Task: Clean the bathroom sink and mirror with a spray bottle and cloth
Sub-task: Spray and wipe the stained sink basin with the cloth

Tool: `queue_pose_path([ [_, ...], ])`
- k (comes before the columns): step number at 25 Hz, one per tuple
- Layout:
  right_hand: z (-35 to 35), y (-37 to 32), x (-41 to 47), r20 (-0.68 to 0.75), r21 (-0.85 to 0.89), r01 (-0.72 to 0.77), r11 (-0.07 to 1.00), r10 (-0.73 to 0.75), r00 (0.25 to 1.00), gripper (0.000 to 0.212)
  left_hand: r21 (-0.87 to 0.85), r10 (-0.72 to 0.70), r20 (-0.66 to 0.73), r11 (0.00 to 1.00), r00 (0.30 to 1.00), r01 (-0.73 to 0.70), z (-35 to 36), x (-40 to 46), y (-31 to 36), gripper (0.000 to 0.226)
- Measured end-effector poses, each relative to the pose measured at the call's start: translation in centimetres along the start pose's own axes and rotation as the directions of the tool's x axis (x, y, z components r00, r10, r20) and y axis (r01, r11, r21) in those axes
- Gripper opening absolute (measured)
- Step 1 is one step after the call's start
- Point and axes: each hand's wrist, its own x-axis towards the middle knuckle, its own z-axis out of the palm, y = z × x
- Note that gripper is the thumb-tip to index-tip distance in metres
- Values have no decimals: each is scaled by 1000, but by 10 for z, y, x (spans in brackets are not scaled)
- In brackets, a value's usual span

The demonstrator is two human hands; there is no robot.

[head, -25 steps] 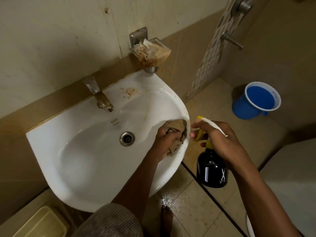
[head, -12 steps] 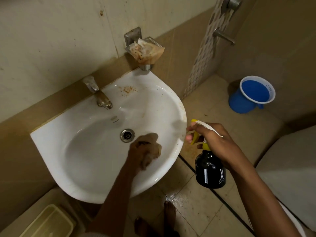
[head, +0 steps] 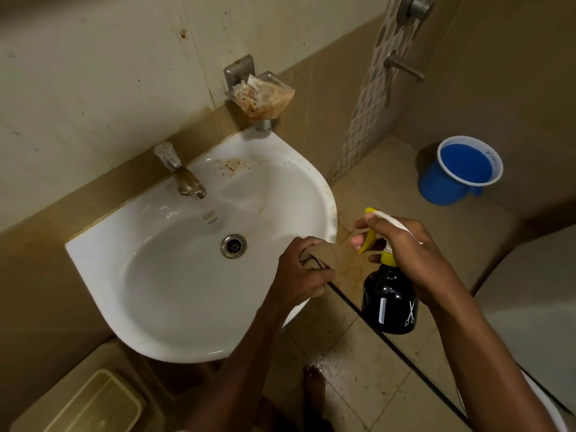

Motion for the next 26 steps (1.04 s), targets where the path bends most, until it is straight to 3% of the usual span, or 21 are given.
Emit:
queue_pose_path([
  [3,-3,-4,-3,-1,-3,36,999,-36,999,30,249,172,103,949,980,-192,2,-5,-3,58],
  [6,-9,-7,-5,5,0,61,998,-61,998,31,475,99,256,853,962,-214,-5,-17,2,57],
  [9,-12,-6,-8,18,-5,55,998,-55,998,31,679,31,444,641,896,-359,-23,-35,-7,46],
  [11,-11,-4,-8,34,-8,51,999,-51,998,29,693,-59,480,638,875,-337,-41,-55,-10,43],
  [13,-9,-2,-11,73,-38,47,998,-44,996,28,702,-153,434,676,888,-227,-59,-72,-9,31],
  [16,1,11,-23,112,-209,63,976,-41,993,35,760,-342,406,641,847,-105,-96,-88,-10,20],
  [17,6,19,-29,109,-281,59,958,-29,994,38,697,-330,404,715,853,-54,-108,-88,-9,15],
  [18,11,27,-34,99,-339,47,939,-14,995,39,523,-234,387,852,892,-3,-116,-87,-12,12],
  [19,15,36,-39,84,-367,26,930,5,996,40,265,-114,315,964,942,28,-118,-86,-12,9],
  [20,19,43,-42,64,-369,-5,930,31,997,39,34,-52,170,998,984,47,-113,-81,-12,17],
  [22,24,52,-47,16,-328,-52,943,60,998,40,-234,-99,-79,969,992,79,-91,-65,-11,26],
  [26,24,57,-50,-82,-280,-24,960,1,997,37,-414,-147,-249,910,957,32,-37,-33,-6,27],
])
